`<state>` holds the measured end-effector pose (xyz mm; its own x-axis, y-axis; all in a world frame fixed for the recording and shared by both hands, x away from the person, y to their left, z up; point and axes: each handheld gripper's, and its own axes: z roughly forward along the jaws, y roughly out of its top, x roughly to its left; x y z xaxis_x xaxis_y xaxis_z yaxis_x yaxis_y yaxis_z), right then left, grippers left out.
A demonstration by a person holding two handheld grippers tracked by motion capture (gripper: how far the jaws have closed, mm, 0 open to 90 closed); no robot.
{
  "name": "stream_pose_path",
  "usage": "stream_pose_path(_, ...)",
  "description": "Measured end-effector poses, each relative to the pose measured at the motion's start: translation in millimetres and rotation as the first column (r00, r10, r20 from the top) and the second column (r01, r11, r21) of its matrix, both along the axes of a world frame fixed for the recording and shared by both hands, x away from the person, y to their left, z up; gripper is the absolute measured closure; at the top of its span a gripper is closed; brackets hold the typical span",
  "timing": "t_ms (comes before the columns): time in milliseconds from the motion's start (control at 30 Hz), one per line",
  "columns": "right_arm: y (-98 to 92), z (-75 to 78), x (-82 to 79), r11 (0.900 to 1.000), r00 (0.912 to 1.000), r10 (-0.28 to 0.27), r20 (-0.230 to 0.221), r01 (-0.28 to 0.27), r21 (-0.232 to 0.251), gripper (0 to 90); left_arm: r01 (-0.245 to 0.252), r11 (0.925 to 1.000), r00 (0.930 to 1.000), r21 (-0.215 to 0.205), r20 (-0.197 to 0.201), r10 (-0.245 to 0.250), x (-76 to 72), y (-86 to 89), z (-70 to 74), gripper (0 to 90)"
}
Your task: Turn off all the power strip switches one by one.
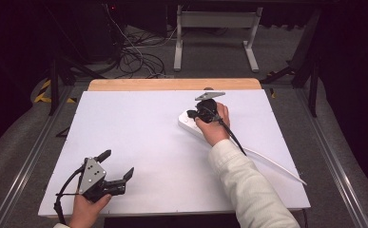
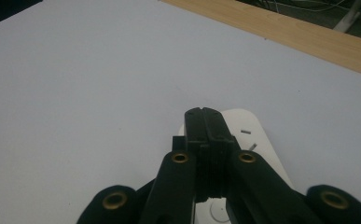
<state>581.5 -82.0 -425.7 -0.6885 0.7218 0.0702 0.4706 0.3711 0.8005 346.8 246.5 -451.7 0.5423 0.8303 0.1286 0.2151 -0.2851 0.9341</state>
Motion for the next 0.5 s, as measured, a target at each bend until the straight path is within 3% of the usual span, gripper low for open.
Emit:
stream_pose_path(200,8.0,-9.7,6.8,1.0,0.9999,-0.006,-0.012,0.005,-0.017,90.0,0.003,1.0,1.0,-0.001,0.001,-0.003,-0.2,0.5,0.2,9.3)
stream_pose_path(300,10.4,-13.5,9.3,1.0,0.9999,-0.011,0.005,0.012,-0.026,90.0,0.0,1.0,1.0,-0.003,-0.002,0.0,-0.1,1.0,0.1,9.3)
stream_pose_path(500,12.4,-21.1,13.3,0.999,0.9997,-0.019,-0.016,0.019,-0.041,90.0,0.002,1.0,1.0,-0.001,0.002,-0.002,-0.3,0.8,0.3,9.2)
